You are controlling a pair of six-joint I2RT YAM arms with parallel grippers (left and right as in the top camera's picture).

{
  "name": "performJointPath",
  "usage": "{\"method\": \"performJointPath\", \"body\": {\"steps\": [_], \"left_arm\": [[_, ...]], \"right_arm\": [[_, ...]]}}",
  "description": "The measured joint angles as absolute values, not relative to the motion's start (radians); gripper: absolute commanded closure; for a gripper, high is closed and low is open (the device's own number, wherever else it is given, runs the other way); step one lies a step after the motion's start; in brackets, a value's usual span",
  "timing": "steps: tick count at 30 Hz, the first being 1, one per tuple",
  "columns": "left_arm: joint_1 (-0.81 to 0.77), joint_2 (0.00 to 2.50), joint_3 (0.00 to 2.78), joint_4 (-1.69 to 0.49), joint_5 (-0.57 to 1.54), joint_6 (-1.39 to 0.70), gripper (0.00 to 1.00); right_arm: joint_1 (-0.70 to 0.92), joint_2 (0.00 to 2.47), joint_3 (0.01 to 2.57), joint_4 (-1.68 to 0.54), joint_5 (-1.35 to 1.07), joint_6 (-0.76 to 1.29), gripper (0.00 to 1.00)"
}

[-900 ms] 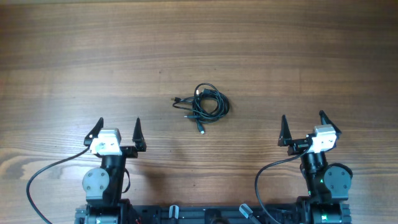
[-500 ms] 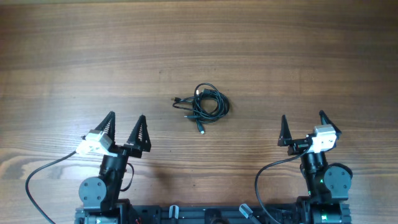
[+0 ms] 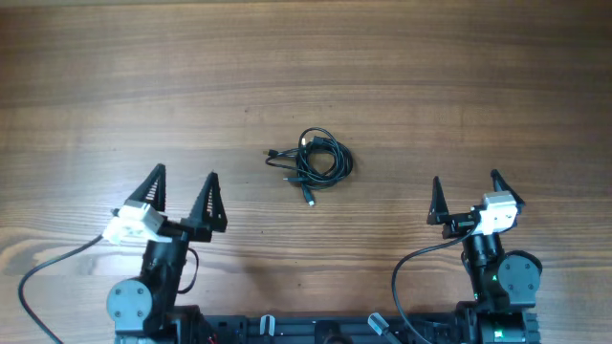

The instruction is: Untangle cables

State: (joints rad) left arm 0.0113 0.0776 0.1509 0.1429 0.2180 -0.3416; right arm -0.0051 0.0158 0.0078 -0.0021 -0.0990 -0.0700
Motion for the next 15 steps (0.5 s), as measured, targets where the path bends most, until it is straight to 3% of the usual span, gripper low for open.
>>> {"method": "performJointPath", "body": {"steps": [4, 10, 15], "left_arm": [[0.011, 0.245, 0.313, 0.004, 0.214, -0.336, 0.0], [0.011, 0.622, 0.769, -0.458, 0.221, -0.33, 0.0], [0.011, 0.79, 0.97, -0.433, 0.529, -0.33, 0.0]], "right_arm": [[-0.005, 0.017, 0.008, -0.002, -0.099, -0.07, 0.0], [-0.005, 0.018, 0.007, -0.001, -0.099, -0.07, 0.0], [-0.005, 0.018, 0.007, -0.001, -0.099, -0.07, 0.0]]}}
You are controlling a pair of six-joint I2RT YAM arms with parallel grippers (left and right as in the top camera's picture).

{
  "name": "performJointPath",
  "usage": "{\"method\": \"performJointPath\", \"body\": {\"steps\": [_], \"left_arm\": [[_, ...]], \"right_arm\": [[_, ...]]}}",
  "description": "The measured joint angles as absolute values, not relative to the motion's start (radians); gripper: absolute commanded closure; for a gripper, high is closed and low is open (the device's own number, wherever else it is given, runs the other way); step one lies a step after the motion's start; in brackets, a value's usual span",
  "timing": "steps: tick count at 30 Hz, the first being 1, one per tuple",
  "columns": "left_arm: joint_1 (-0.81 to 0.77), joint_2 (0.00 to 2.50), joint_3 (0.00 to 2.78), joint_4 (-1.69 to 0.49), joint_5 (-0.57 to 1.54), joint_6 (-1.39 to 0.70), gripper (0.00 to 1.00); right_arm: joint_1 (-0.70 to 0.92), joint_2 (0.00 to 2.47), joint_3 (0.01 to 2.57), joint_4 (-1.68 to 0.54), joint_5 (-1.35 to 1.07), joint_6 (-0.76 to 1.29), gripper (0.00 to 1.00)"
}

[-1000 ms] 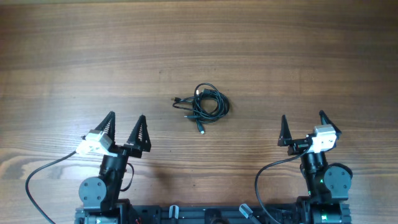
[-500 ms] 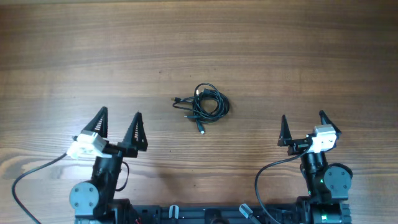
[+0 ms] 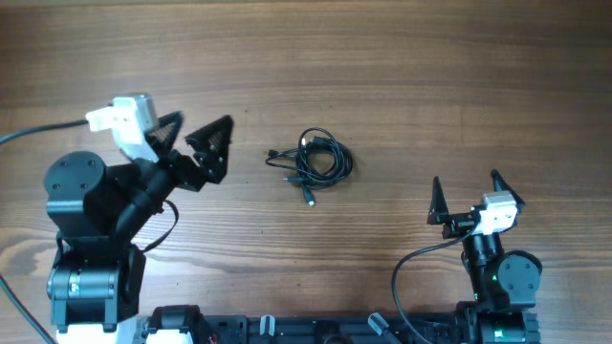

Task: Untangle cables
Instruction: 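Move the left gripper over the black cable bundle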

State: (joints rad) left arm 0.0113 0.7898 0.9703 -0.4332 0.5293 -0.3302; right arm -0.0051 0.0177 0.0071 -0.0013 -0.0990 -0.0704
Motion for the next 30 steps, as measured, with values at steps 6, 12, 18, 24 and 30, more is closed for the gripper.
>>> {"method": "performJointPath", "body": {"steps": [6, 12, 18, 24, 30], "left_arm": [[0.011, 0.795, 0.972, -0.415, 0.672, -0.344, 0.0], [0.011, 0.897, 1.08, -0.582, 0.656, -0.359, 0.0], [-0.052, 1.159, 1.362, -0.994, 0.486, -0.292, 0.0], [-0.163, 1.298, 1.377, -1.018, 0.405, -0.27, 0.0], [-0.2, 1.357, 1.377, -1.06, 0.387, -0.266, 0.0]], "right_arm": [[-0.005, 0.018, 0.007, -0.001, -0.099, -0.07, 0.0], [-0.005, 0.018, 0.007, -0.001, -0.099, -0.07, 0.0], [-0.005, 0.018, 0.007, -0.002, -0.099, -0.071, 0.0], [-0.005, 0.018, 0.007, -0.002, -0.099, -0.073, 0.0], [-0.005, 0.018, 0.007, -0.002, -0.099, -0.073, 0.0]]}}
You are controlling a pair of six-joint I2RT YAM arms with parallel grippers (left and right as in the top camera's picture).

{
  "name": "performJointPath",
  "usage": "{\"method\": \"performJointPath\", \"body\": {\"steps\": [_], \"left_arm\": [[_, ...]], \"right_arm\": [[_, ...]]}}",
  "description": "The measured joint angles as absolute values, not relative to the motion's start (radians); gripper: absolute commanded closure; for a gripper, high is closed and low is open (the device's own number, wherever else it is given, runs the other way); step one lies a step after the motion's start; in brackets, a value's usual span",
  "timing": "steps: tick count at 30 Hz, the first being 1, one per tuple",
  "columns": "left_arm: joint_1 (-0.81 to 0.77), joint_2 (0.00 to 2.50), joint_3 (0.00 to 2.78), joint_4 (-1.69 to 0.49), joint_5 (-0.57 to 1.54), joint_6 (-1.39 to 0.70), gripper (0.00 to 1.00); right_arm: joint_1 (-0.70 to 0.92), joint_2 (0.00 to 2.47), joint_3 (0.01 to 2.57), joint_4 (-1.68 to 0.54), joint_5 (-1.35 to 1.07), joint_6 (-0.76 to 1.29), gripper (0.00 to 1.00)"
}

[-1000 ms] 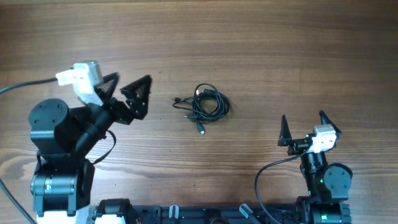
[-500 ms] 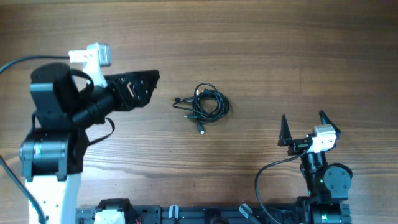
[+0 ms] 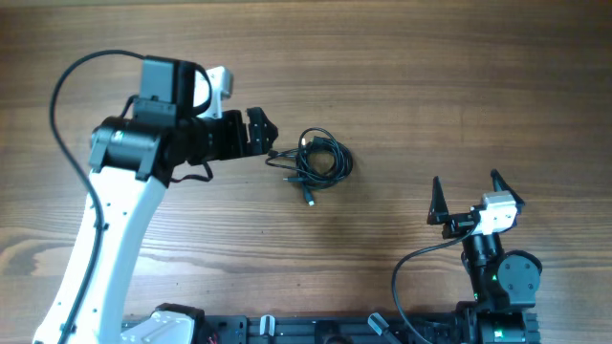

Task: Untangle cables
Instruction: 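Move the left gripper over the black cable bundle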

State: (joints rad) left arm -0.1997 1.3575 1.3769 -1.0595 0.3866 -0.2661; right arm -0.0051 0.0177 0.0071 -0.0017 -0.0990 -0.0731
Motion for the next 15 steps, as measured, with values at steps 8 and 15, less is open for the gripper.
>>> {"method": "performJointPath", "body": {"steps": [8, 15], "left_arm": [[-0.275, 1.483, 1.377, -1.082, 0.358, -0.132, 0.0], [-0.323, 1.607, 1.377, -1.096, 0.329, 0.002, 0.0]], "right_arm": [[-0.005, 0.018, 0.007, -0.002, -0.099, -0.073, 0.0], [-0.005, 0.018, 0.007, -0.002, -0.099, -0.073, 0.0]]}}
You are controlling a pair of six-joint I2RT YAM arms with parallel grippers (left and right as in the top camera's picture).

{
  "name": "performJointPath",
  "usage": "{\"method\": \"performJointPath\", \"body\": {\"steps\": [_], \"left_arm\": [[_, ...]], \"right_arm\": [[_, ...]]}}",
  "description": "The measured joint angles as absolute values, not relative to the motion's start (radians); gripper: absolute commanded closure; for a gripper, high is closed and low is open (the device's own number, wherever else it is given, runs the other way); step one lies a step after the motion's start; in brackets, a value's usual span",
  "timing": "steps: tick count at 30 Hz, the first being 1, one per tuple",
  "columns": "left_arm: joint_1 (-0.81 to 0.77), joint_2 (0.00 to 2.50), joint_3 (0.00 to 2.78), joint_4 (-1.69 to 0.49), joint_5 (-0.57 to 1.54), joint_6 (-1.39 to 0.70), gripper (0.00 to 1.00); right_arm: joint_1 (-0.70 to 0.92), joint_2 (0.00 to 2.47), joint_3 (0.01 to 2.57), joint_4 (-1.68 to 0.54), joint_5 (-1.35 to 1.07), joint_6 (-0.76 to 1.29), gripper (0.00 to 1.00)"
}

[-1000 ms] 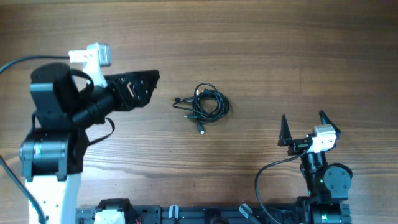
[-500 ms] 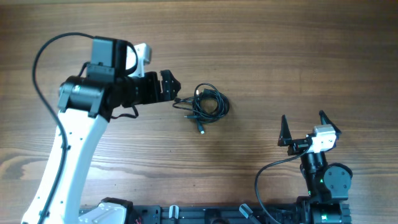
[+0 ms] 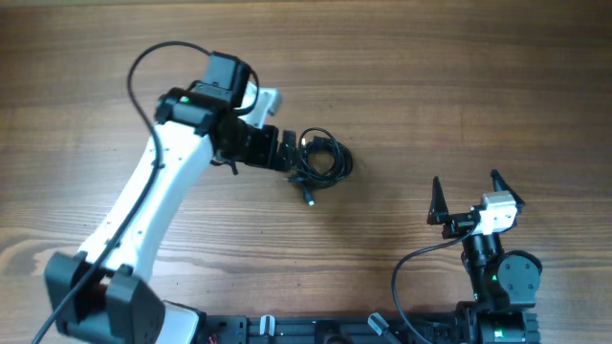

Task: Untangle cables
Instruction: 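Move the left gripper over the black cable bundle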

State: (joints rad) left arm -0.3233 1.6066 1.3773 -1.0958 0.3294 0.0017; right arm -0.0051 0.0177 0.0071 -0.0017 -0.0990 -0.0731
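Note:
A small coil of thin black cables (image 3: pixel 320 161) lies on the wooden table (image 3: pixel 430 86) a little above its middle, with one plug end (image 3: pixel 310 199) trailing toward me. My left gripper (image 3: pixel 290 153) sits at the coil's left edge, over the spot where a cable end pokes out; its fingers (image 3: pixel 287 145) point right, and whether they are open or shut cannot be told. My right gripper (image 3: pixel 467 196) rests at the lower right with its two fingers spread open and nothing between them, far from the coil.
The left arm (image 3: pixel 158 201) stretches diagonally from the lower left corner toward the coil, its own black cable looping above it. The robot base bar (image 3: pixel 316 330) runs along the near edge.
My left gripper has moved right, from just left of the coil's protruding cable end to directly upon the coil's left edge. The coil and the right arm have not moved.
Both grippers rested open near the front edge with the coil untouched. The left arm then stood raised at the far left, then just left of the coil, and now its gripper is at the coil's left edge. The right arm stayed parked throughout.

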Motion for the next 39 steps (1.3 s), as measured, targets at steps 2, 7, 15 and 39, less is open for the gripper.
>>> {"method": "performJointPath", "body": {"steps": [2, 7, 15, 39], "left_arm": [[-0.344, 1.633, 1.377, -1.095, 0.329, 0.036, 0.0], [-0.387, 1.684, 1.377, -1.078, 0.311, 0.109, 0.02], [-0.394, 1.757, 1.377, -1.007, 0.251, 0.139, 0.03], [-0.394, 1.801, 1.366, -0.9, 0.193, 0.176, 0.55]], "right_arm": [[-0.005, 0.018, 0.007, -0.002, -0.099, -0.073, 0.0], [-0.005, 0.018, 0.007, -0.002, -0.099, -0.073, 0.0], [-0.005, 0.018, 0.007, -0.002, -0.099, -0.073, 0.0], [-0.005, 0.018, 0.007, -0.002, -0.099, -0.073, 0.0]]}}
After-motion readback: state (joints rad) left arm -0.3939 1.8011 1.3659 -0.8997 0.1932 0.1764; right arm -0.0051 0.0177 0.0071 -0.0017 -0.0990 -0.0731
